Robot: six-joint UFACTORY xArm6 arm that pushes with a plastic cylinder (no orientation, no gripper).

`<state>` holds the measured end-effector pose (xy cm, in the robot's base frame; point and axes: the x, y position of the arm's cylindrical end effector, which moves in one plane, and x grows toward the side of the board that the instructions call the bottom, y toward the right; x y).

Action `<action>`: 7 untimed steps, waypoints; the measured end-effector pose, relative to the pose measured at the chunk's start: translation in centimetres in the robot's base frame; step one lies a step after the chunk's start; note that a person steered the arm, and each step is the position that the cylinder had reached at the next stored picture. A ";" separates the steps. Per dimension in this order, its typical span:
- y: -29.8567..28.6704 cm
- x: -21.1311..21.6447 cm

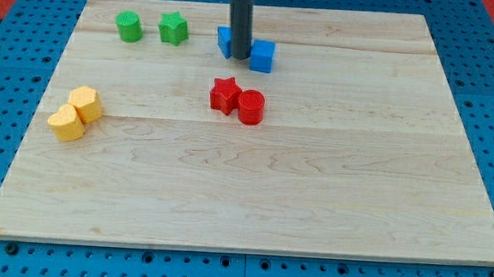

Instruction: Move the blue triangle into the blue cube

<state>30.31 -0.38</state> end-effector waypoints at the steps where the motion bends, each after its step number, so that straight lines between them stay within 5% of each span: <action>1: 4.6 0.0; 3: -5.1 4.2; 4: -9.5 1.1; 7: 1.3 -3.1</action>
<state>27.22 0.92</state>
